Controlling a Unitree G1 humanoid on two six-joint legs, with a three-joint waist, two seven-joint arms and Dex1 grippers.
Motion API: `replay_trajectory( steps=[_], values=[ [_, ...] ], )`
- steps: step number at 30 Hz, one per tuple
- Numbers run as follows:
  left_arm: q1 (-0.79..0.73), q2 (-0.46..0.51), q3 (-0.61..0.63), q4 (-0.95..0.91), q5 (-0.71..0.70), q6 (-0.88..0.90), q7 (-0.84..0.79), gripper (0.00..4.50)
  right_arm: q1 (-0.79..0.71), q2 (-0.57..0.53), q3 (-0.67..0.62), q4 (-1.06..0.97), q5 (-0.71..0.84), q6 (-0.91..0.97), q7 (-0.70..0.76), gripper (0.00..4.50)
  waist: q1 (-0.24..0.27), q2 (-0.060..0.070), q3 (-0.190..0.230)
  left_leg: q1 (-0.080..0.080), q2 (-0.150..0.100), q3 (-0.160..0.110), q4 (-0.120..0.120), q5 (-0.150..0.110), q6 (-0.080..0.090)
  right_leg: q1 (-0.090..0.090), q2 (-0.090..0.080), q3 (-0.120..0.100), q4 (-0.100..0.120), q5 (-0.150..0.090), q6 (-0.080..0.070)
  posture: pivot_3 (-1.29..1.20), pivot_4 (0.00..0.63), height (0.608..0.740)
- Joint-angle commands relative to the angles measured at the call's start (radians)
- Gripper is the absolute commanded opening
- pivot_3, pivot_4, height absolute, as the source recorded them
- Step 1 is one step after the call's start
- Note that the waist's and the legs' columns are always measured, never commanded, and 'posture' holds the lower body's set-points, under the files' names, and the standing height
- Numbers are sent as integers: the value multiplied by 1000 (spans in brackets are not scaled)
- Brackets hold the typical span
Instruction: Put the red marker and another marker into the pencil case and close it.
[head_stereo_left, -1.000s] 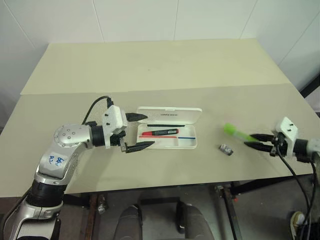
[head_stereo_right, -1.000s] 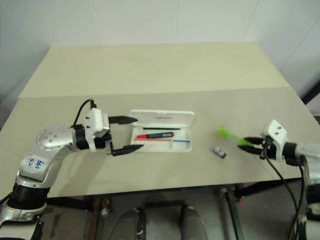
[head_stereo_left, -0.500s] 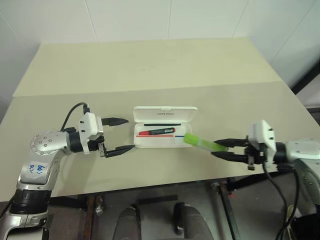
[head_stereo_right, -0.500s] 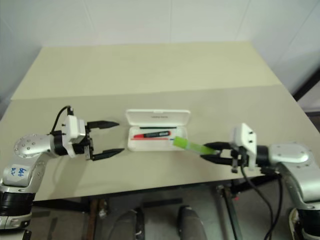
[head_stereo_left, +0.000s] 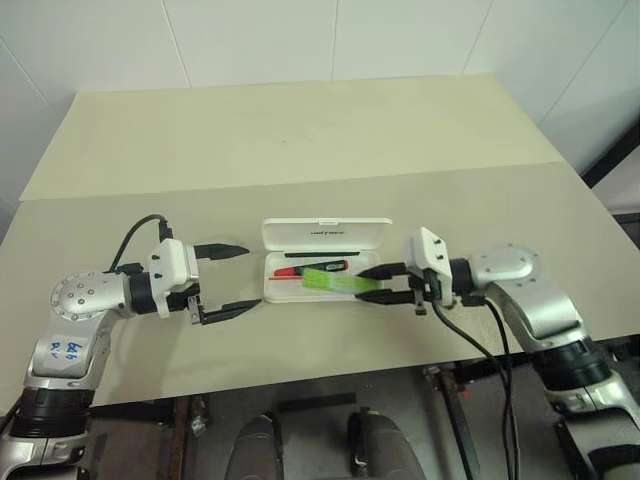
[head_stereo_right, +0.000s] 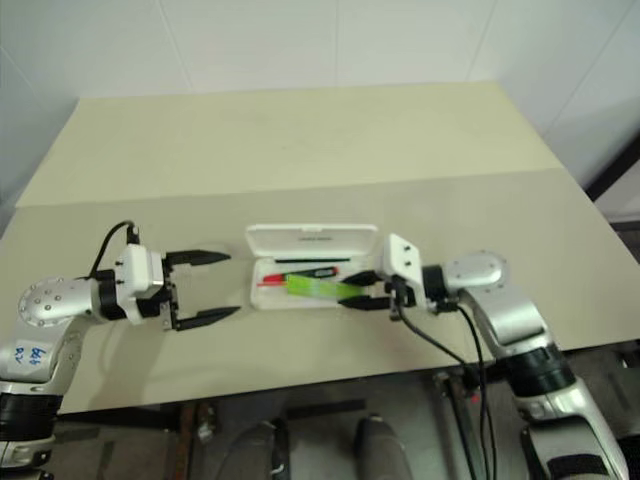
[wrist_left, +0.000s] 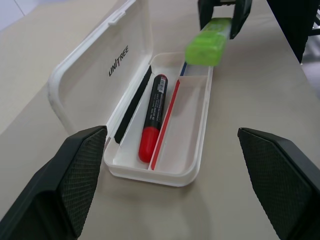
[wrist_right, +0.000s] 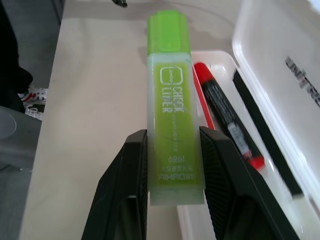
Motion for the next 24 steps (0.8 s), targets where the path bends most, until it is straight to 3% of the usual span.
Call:
replay_trajectory(
  steps=[1, 14, 24],
  values=[
    [17, 20, 27, -31, 1, -14, 9, 4500, -39, 29, 24, 40, -30, -57, 25, 1096, 0, 0, 0, 0, 1, 0, 0, 0, 0, 0, 1, 0, 0, 0, 0, 0, 150, 740],
    [35, 28, 29, -51, 0, -15, 24, 4500, -170, 192, 89, 228, -130, -109, 19, 1096, -3, 0, 0, 0, 8, 3, 0, 0, -3, -4, 7, 1, 3, 1, -5, 0, 150, 740],
    [29, 33, 32, -32, 3, -25, 22, 4500, -200, 242, 109, 281, -173, -116, 20, 1096, -3, 0, 0, 0, 8, 4, 0, -1, -4, -4, 7, 1, 3, 0, -6, 0, 150, 740]
  ],
)
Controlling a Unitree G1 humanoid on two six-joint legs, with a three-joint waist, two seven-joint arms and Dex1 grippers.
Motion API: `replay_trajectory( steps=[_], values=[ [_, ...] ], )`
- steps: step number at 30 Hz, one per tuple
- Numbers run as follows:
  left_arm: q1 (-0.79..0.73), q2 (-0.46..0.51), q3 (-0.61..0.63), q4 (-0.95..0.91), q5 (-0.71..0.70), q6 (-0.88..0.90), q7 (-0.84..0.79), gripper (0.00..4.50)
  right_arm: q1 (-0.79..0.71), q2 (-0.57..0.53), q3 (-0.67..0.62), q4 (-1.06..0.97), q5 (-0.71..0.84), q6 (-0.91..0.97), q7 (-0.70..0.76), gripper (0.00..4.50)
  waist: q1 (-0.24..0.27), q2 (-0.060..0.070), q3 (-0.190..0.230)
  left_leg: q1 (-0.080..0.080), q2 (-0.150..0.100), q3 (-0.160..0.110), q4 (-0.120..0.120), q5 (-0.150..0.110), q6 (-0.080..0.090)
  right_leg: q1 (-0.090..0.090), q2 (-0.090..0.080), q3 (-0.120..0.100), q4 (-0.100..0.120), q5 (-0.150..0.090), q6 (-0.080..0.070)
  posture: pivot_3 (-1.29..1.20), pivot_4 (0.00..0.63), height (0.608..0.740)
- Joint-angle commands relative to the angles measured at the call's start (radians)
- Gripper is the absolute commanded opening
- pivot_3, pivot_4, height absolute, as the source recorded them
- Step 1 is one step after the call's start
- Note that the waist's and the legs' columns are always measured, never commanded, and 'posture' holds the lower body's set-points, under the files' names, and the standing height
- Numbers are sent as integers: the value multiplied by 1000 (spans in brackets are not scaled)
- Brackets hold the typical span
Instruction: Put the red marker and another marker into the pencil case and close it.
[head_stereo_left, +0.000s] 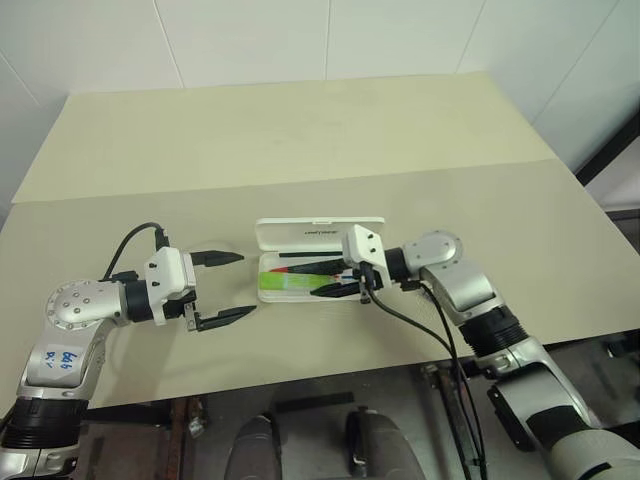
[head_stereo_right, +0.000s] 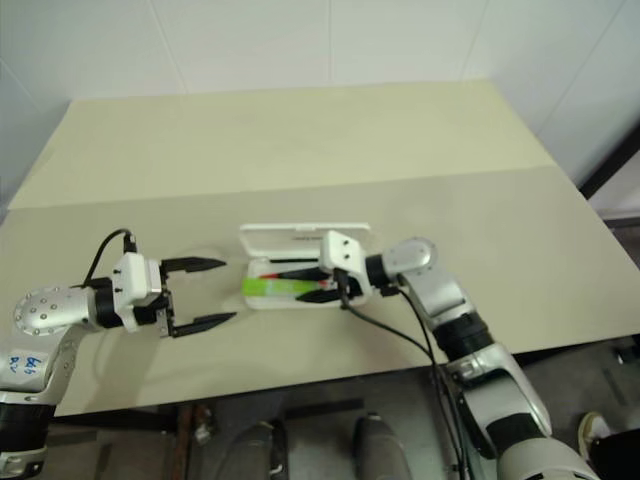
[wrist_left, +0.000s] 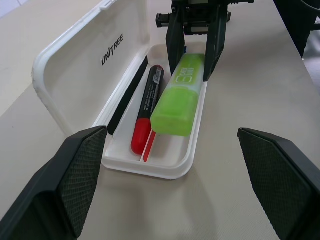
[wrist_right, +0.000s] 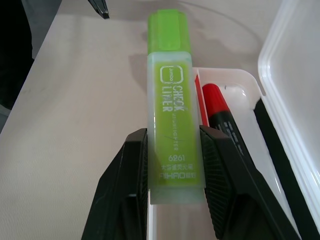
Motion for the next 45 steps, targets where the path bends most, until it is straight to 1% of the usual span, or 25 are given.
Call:
replay_trajectory(
  steps=[1, 17, 26, 34, 41, 45],
  values=[
    [-6, 18, 24, -19, 1, -22, 1, 4500, -16, 12, 1, 11, -13, -23, 3, 1096, 0, 0, 0, 0, 0, 0, 0, 0, 0, 0, 0, 0, 0, 0, 0, 0, 150, 740],
    [-16, 13, 11, -40, -3, -7, 8, 4500, -65, 60, -10, 149, -61, -103, -5, 1096, -1, 0, 0, 0, 0, 1, 0, 0, -1, -1, 0, 0, 0, 0, 0, 0, 150, 740],
    [-24, 11, 8, -34, 0, -9, 10, 4500, -81, 47, -25, 162, -55, -112, 17, 1096, -1, 0, 0, 0, 1, 1, -1, -1, -1, -1, 0, 0, 0, 0, 0, 0, 150, 740],
    [-39, 5, 0, -23, 4, -14, 12, 4500, -74, 13, -21, 140, -52, -102, 48, 1096, -1, 0, 0, 0, 1, 1, -1, -1, -1, -1, 0, 0, -1, 0, 0, 0, 150, 740],
    [-50, 1, -6, -16, 7, -18, 12, 4500, -73, 17, -27, 142, -49, -90, 39, 1096, -2, 0, 0, 0, 1, 1, -1, -1, -1, -1, 1, 0, -1, -1, -1, 0, 150, 740],
    [-53, -1, -8, -16, 8, -18, 13, 4500, -71, 20, -24, 140, -47, -93, 41, 2504, -1, 0, 0, 0, 1, 1, -1, -1, -2, -1, 1, 0, -2, -1, -1, 0, 150, 740]
  ],
)
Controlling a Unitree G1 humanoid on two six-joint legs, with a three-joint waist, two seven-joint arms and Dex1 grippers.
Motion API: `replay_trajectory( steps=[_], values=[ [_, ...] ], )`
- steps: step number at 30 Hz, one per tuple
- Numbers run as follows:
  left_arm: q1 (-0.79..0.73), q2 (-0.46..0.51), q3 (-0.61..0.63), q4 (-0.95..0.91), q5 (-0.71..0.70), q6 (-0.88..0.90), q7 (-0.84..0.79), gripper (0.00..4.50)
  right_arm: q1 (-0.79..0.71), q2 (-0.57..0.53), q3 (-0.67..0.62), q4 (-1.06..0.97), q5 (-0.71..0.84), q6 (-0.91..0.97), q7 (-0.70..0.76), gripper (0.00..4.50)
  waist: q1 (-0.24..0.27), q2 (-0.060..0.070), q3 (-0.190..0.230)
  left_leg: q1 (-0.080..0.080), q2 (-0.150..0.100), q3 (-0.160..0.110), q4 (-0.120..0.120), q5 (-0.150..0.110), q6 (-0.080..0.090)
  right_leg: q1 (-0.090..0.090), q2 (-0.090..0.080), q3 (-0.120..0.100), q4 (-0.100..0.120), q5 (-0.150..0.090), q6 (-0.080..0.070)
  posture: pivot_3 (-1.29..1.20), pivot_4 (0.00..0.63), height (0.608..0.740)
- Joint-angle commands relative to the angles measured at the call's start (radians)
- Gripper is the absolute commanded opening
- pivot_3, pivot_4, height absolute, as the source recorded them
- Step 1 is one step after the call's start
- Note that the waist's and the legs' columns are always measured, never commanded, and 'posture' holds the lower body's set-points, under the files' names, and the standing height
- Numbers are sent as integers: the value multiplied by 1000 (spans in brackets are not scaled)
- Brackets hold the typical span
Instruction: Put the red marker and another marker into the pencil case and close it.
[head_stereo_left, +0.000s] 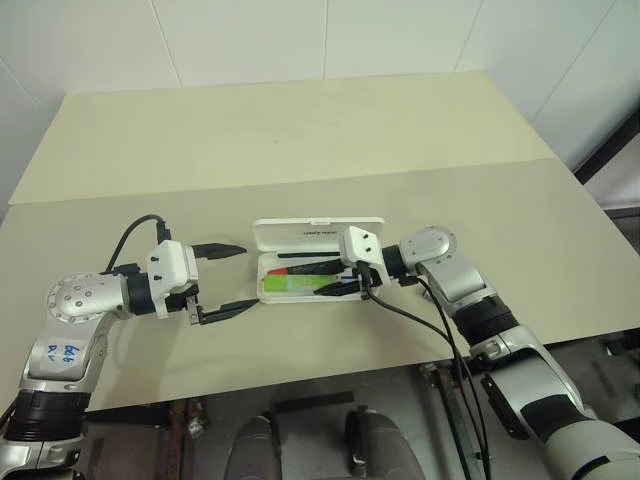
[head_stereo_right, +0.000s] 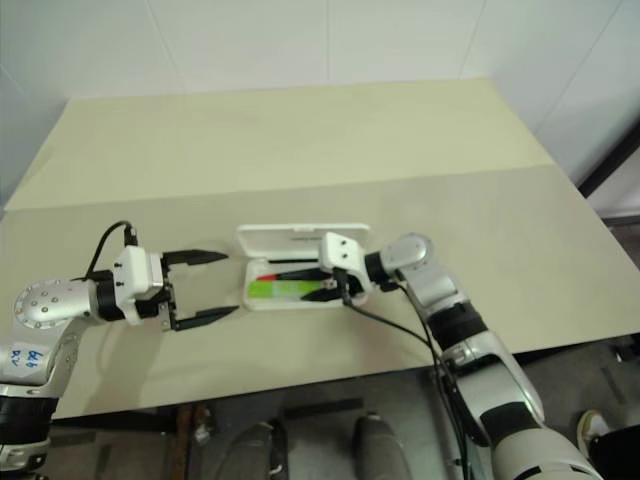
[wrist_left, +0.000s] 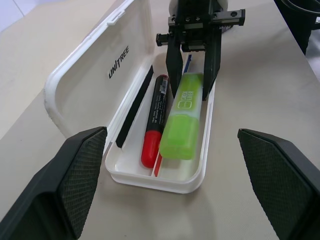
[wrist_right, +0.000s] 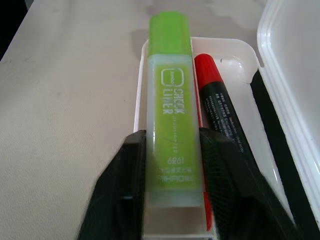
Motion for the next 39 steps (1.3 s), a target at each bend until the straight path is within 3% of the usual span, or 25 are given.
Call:
replay_trajectory(
  steps=[1, 4, 6, 12, 15, 22, 26, 31, 39],
  values=[
    [-14, -1, 2, -17, 3, -16, 7, 4500, -11, 1, -22, -34, 19, 0, 10, 2870, 0, 0, 0, 0, 0, 0, 0, 0, 0, 0, 0, 0, 0, 0, 0, 0, 150, 740],
    [-14, -2, 2, -19, 3, -15, 8, 4500, -16, 8, -28, -25, 14, -12, -13, 4020, 0, 0, 0, 0, 0, 0, 0, 0, 0, 0, 0, 0, 0, 0, 0, 0, 150, 740],
    [-14, -2, 3, -19, 3, -14, 9, 4500, -19, 10, -31, -23, 14, -15, -21, 4457, 0, 0, 0, 0, 0, 0, 0, 0, 0, 0, 0, 0, 0, 0, 0, 0, 150, 740],
    [-6, -2, 4, -28, 1, -10, 12, 4500, -30, -7, -61, -101, 69, 67, 4, 4457, 0, 0, 0, 0, 0, 0, 0, 0, 0, 0, 0, 0, 0, 0, 0, 0, 150, 740],
    [-4, -5, 1, -32, -3, -7, 10, 4500, 17, -51, -73, -262, 135, 195, 40, 4457, 2, 0, 0, 0, 0, 0, -1, 0, 0, 0, 0, 0, -1, 0, 0, 0, 150, 740],
    [-2, -19, -14, -64, -23, 11, 8, 4500, 236, -217, -146, -660, 276, 446, 0, 4457, 9, 0, 0, -1, 0, 0, -1, -3, -1, 0, -1, -1, -4, -1, 0, 0, 150, 740],
    [1, -40, -38, -107, -43, 43, 13, 4500, 423, -340, -321, -806, 334, 552, -100, 4457, 8, 0, 0, -2, 0, 0, -1, -4, 0, 0, -1, -1, -6, -1, 0, 0, 150, 740],
    [-20, -57, -64, -124, -55, 73, 4, 4500, 570, -441, -507, -775, 322, 543, -189, 4457, 4, 0, 0, -1, 0, 0, 0, -4, 0, 2, 0, -1, -9, 0, 0, 0, 150, 740],
    [-112, -83, -119, -63, -36, 65, -30, 4500, 685, -511, -631, -613, 290, 437, -225, 4457, 6, 0, 0, -1, -1, 0, 0, -4, 1, 3, 0, 0, -10, 1, 1, 0, 150, 740]
  ],
)
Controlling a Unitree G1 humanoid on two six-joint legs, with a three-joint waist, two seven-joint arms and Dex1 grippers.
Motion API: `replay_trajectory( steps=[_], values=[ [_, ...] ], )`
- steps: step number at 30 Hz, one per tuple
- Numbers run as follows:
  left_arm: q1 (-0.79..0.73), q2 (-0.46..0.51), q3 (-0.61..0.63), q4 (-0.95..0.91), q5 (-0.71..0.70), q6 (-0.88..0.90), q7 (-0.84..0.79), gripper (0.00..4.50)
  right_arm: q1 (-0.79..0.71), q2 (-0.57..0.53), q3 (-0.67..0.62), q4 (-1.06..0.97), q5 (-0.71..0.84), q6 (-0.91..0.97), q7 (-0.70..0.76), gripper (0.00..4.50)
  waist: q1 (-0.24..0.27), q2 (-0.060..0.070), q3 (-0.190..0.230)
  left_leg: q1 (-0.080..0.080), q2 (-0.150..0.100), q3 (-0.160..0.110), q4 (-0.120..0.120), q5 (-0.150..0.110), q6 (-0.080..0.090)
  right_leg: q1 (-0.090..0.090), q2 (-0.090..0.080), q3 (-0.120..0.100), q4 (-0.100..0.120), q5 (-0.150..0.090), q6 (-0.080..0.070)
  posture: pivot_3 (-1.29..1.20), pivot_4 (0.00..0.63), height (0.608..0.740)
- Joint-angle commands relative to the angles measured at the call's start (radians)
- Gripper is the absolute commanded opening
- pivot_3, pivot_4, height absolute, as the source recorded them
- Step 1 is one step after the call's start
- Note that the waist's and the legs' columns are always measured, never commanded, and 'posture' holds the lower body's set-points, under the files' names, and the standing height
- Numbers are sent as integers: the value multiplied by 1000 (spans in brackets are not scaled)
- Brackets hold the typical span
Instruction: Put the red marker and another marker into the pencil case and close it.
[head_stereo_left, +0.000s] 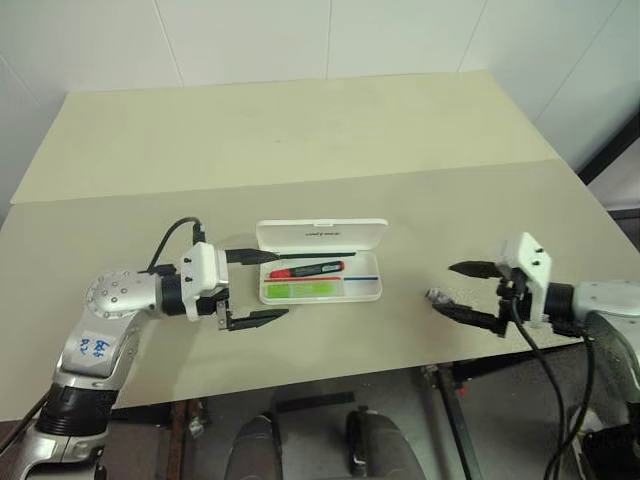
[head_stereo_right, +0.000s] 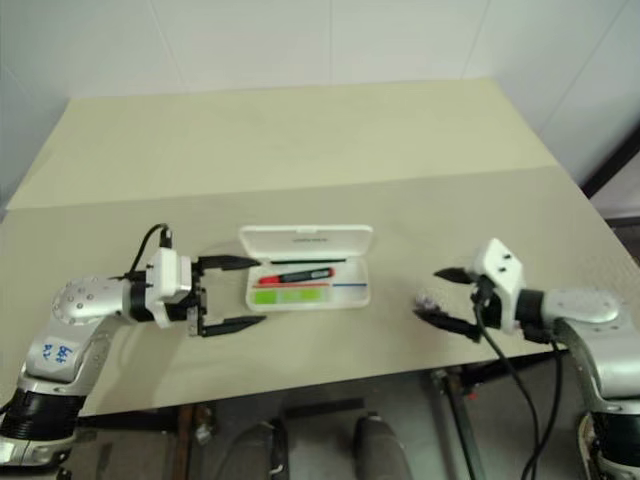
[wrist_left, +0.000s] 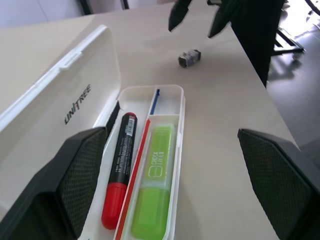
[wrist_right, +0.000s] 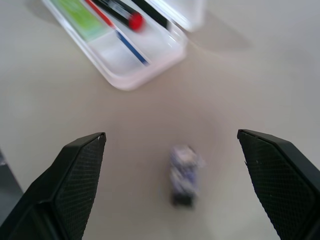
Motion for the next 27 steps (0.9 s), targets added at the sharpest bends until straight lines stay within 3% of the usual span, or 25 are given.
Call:
replay_trajectory(
  steps=[1, 14, 27],
  values=[
    [-38, -4, -7, 11, -4, -16, -19, 4500, 18, -12, -51, 66, -7, -68, -17, 4457, -2, 0, 0, 0, 0, 0, 0, 0, 0, 0, 0, 0, 0, 0, 0, 0, 150, 740],
    [-64, -13, -21, 11, -1, -9, -20, 4500, -37, 86, 63, 133, -8, -110, -84, 4457, -2, 0, 0, 0, 0, 0, 1, 0, 0, 1, 0, 1, 0, 1, 1, 0, 150, 740],
    [-64, -1, -6, -3, 0, -2, 1, 4500, -54, 89, 143, 304, -86, -185, -86, 4457, 0, 0, 0, 1, 0, 0, 2, 0, 1, 2, 0, 1, 0, 1, 2, 0, 150, 740]
  ],
)
